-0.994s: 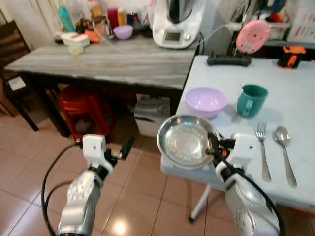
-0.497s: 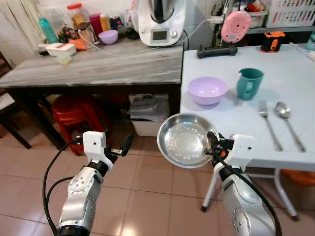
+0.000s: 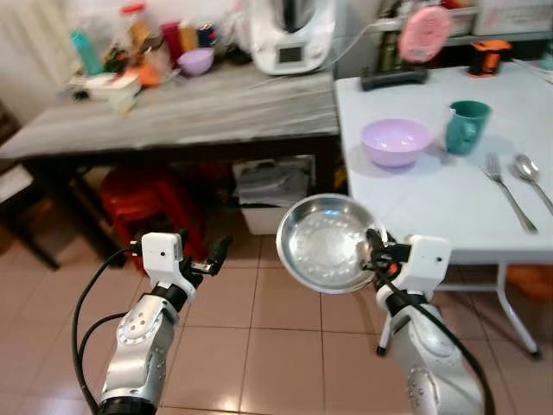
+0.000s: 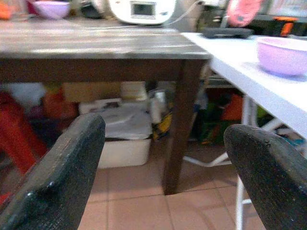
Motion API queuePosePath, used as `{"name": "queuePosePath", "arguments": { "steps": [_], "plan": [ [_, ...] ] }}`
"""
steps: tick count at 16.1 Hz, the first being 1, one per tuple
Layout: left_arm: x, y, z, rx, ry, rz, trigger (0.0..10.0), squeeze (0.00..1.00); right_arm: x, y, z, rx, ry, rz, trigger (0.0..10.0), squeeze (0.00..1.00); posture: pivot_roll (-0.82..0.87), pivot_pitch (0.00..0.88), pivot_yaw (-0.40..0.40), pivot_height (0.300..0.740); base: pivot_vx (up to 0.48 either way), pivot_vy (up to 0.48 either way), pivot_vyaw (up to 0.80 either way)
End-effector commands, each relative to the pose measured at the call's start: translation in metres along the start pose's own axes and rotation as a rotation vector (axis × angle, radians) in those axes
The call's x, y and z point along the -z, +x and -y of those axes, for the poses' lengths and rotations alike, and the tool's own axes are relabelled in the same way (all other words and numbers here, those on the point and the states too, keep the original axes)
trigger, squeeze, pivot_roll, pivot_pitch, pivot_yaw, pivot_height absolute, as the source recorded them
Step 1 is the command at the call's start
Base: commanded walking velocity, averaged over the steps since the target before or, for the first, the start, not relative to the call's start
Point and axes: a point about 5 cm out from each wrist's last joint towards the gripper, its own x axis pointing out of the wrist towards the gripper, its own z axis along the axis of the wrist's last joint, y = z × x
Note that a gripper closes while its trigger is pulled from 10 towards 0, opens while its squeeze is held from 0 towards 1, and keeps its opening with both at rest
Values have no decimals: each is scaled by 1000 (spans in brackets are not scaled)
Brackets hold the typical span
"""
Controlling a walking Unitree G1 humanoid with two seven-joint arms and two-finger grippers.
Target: Setting the table
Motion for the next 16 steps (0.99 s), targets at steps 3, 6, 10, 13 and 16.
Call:
{"name": "queuePosePath", "arguments": {
  "steps": [3, 6, 10, 13, 16],
  "plan": [
    [0, 1, 2, 7, 15, 1, 10000, 0, 1, 0, 3, 15, 5, 3, 10000, 0, -76, 0, 146, 740, 0, 440, 0],
    [-1, 2, 2, 5, 15, 6, 10000, 0, 0, -1, 3, 18, 1, 7, 10000, 0, -76, 0, 146, 740, 0, 446, 0],
    [0, 4, 2, -7, 26, 2, 10000, 0, 0, 1, 4, 18, -10, 14, 10000, 0, -81, 0, 143, 740, 0, 356, 0],
    [1, 3, 2, 8, 34, 1, 10000, 0, -1, 1, 4, 15, -26, 19, 10000, 0, -82, 0, 142, 740, 0, 0, 0],
    [-2, 2, 0, 13, 33, 17, 10000, 0, -1, 0, 6, 20, -36, 28, 10000, 0, -82, 0, 142, 740, 84, 0, 275]
  ]
}}
